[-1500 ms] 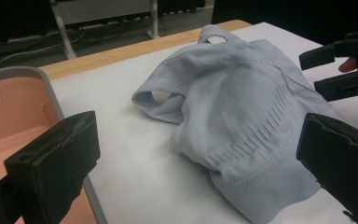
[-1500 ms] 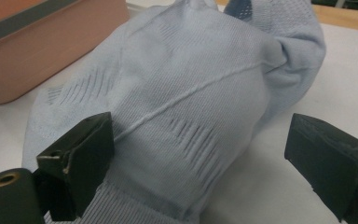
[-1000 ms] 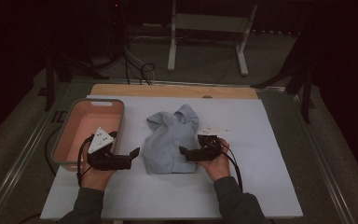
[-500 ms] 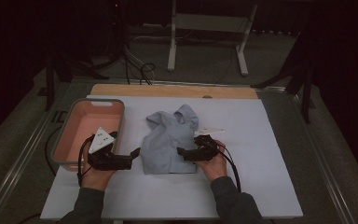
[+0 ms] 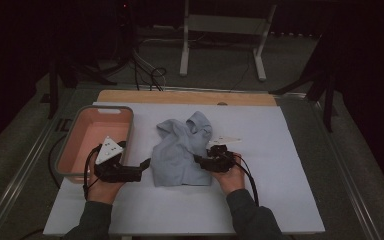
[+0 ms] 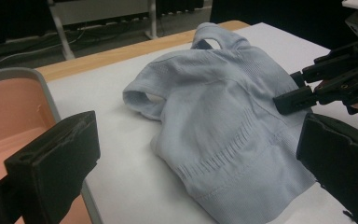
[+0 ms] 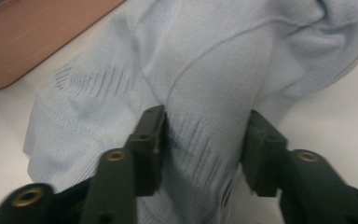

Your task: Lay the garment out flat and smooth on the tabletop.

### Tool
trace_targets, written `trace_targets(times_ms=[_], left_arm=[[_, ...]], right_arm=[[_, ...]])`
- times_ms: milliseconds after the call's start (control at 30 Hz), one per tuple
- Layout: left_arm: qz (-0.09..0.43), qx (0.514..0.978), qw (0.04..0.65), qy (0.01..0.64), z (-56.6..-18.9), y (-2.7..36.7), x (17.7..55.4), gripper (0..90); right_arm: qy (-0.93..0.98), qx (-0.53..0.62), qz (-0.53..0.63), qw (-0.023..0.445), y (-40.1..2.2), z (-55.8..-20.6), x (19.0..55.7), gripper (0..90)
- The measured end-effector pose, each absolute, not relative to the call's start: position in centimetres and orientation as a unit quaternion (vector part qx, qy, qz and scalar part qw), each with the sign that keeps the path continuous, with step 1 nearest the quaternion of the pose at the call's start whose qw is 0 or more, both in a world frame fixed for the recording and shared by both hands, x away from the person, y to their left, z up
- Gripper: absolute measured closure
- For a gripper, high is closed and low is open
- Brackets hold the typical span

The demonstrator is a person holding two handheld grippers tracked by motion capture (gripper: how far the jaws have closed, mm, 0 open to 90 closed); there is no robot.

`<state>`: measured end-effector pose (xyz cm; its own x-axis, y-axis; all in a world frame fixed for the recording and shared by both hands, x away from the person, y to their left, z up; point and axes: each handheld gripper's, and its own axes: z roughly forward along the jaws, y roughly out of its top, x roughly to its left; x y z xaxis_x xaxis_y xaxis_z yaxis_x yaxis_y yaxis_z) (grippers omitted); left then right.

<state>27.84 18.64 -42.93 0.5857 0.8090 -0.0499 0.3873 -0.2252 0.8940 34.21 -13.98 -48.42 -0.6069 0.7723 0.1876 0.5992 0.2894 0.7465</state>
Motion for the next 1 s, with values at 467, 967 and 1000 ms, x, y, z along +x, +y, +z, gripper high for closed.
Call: trace_targets(times_ms=[467, 967, 1000], left_arm=[[0.221, 0.750, 0.479, 0.399, -42.8, 18.7, 27.8, 0.4], [0.222, 0.751, 0.480, 0.396, -42.7, 18.5, 27.7, 0.4], [0.222, 0.751, 0.480, 0.396, -42.7, 18.5, 27.7, 0.4]], right_arm=[[0.799, 0.422, 0.413, 0.116, -14.5, -47.7, 33.8, 74.2], [0.810, 0.417, 0.384, 0.150, -15.6, -46.7, 33.0, 74.8], [0.810, 0.419, 0.382, 0.152, -15.8, -46.7, 33.0, 74.8]])
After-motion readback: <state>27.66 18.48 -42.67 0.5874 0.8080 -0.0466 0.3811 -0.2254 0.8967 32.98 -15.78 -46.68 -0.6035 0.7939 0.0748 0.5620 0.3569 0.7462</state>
